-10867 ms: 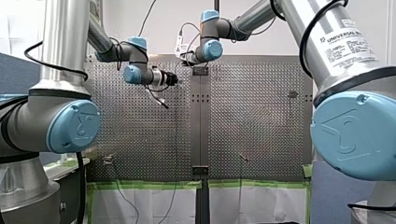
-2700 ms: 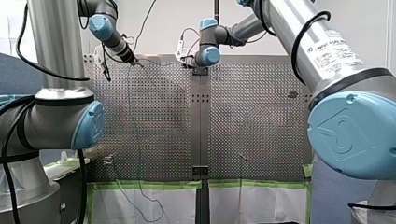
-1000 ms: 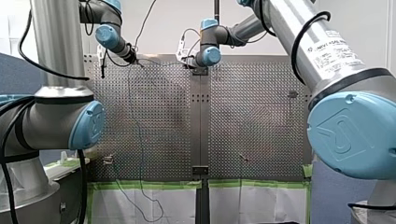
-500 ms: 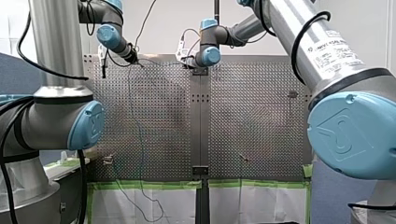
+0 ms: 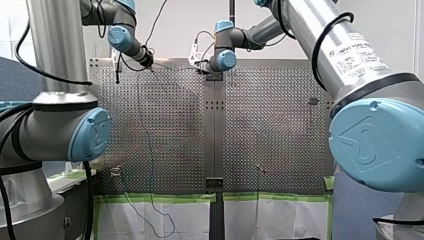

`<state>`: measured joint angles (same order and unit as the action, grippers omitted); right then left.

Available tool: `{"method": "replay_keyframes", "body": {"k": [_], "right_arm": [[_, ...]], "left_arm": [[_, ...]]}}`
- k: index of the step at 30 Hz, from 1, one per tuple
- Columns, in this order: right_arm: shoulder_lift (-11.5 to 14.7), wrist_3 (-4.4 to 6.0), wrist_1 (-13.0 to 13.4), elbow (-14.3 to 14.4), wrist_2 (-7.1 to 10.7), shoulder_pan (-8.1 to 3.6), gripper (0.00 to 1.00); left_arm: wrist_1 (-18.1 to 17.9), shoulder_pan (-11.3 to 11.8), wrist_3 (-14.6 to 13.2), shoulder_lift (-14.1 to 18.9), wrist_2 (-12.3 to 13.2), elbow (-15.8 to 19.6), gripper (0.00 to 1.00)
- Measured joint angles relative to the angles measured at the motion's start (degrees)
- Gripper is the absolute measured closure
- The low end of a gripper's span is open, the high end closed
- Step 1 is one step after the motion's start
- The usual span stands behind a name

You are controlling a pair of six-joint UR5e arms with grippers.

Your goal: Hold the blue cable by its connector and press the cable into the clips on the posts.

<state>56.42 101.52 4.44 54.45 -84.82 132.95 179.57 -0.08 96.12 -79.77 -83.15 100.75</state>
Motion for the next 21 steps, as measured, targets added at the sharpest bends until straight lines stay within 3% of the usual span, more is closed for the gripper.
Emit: {"method": "replay_keyframes", "body": {"k": [9, 21], "right_arm": [[0.0, -0.04, 0.1, 0.0, -0.08, -0.01, 1.00], [-0.1, -0.25, 0.1, 0.0, -0.15, -0.31, 1.00]], "left_arm": [[-0.8, -1.5, -0.3, -2.7, -0.1, -1.5, 0.00], [-4.2, -4.4, -0.8, -8.1, -4.8, -6.7, 0.00]]}}
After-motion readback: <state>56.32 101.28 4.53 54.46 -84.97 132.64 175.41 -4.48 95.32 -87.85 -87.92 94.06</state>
